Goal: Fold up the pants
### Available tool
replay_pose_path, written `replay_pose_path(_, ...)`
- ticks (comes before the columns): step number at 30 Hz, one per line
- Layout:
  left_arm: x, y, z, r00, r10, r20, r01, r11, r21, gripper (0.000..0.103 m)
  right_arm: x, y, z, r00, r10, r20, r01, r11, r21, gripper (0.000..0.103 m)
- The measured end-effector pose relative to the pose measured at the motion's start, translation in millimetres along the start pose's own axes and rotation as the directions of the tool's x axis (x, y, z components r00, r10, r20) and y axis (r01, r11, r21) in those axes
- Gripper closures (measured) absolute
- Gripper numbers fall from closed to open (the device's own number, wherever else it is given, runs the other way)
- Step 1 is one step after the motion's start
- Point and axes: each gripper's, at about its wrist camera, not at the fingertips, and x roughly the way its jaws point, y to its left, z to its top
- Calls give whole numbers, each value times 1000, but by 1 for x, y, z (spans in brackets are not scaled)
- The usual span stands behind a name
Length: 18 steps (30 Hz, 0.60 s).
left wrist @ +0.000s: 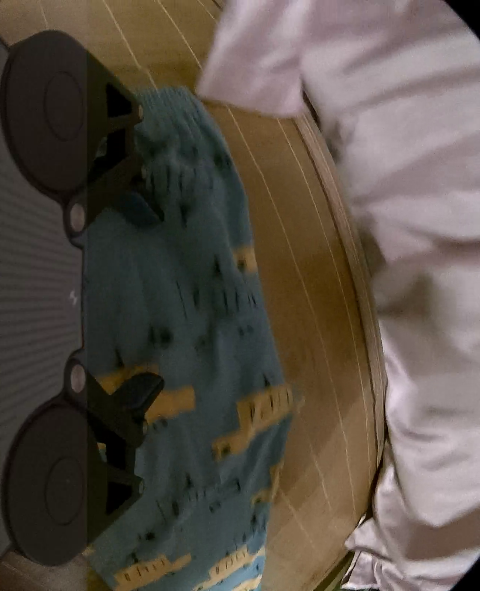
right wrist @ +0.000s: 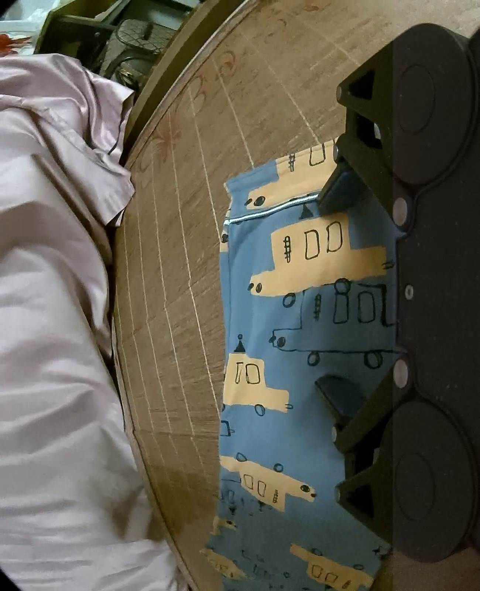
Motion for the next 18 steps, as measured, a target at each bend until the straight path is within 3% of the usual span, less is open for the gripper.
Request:
replay_pose_path(5, -6, 0, 5, 987, 149, -63, -150, 989, -10, 12, -14, 3, 2, 1000, -8, 21, 8, 1000, 7, 5)
replay_pose_path(7, -14, -6, 10, 987, 145, -67, -147, 989, -32, 12, -24, 0, 0, 999, -7, 37, 5, 999, 39, 1)
replay_pose_path(9, -21, -23, 16, 995, 98, -19, -98, 995, -15, 11, -29, -2, -1, 999, -1, 40, -2, 998, 70, 1)
replay_pose_path(13, -26, -80, 39, 995, -16, 94, 4, 992, 129, 5, -37, -13, -8, 998, -31, 50, 23, 988, 151, 1)
replay_pose_path(16, -20, -132, 61, 977, -155, 149, 115, 962, 247, 4, -38, -27, -13, 996, -77, 54, 61, 966, 252, 1)
replay_pose_path(18, -16, -170, 78, 956, -258, 138, 206, 929, 309, 4, -41, -38, -17, 992, -115, 46, 94, 939, 330, 1)
